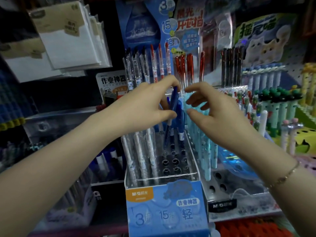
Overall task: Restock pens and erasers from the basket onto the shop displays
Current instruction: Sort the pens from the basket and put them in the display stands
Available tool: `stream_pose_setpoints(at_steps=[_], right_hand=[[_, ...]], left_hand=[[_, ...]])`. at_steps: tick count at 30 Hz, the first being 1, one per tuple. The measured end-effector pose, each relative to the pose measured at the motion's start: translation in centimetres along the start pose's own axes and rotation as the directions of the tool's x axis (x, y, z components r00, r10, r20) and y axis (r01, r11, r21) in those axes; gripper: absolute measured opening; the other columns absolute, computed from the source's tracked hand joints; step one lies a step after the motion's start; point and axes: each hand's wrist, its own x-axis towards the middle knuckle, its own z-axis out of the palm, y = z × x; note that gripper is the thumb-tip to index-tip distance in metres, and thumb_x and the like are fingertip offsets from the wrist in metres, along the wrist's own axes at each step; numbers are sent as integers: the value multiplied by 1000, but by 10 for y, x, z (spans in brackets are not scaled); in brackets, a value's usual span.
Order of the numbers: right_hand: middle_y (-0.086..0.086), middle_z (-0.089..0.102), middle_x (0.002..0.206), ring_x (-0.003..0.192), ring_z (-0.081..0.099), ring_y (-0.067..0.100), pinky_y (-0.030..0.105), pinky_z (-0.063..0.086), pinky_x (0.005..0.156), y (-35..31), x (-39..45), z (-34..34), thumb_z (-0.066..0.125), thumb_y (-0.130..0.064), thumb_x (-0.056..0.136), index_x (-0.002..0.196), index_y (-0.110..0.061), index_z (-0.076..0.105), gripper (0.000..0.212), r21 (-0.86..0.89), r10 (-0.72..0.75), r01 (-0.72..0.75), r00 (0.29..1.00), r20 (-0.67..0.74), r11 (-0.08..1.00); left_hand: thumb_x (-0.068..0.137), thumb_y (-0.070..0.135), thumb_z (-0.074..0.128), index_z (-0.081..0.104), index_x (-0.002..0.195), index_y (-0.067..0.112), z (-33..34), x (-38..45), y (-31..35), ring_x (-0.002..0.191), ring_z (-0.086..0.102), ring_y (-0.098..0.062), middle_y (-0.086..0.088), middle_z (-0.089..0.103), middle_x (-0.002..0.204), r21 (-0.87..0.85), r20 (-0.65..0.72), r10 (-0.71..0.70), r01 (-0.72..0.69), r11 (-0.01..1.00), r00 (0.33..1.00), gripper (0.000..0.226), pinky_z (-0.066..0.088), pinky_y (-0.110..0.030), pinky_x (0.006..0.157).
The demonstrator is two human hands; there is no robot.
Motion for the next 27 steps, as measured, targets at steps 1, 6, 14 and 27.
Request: stream_pose_setpoints(at_steps=[1,6,14,27], right_hand=[[-8,60,98,87,55,5,13,44,72,-1,4,0,59,-15,89,120,-25,52,34,5,-7,6,1000,18,1000],[-4,63,91,81,60,9,27,51,73,-6,22,3,63,-21,88,112,-23,58,25,12,-4,3,997,80,1000],[-1,61,87,74,58,8,16,45,60,-2,31,8,66,-16,85,98,-16,62,15,-60,-1,8,993,119,998],[-4,65,76,68,61,8,16,46,57,2,35,-5,76,-17,77,83,-20,65,13,45,86,-99,968,237,994]], left_hand=[[86,34,67,39,113,37,0,-1,0,65,67,2,10,71,75,-3,-5,-1,1,1000,1000,40,57,-37,69],[89,31,63,41,108,34,-3,-6,0,65,68,-1,9,71,74,-109,-122,-37,24,994,992,29,57,-38,70],[91,35,58,41,110,30,5,-6,3,68,67,0,8,71,76,5,-31,-24,24,1000,999,26,56,-34,70],[71,32,81,63,86,25,1,3,-1,69,62,3,11,67,74,29,-48,-121,123,992,991,24,54,-20,70]])
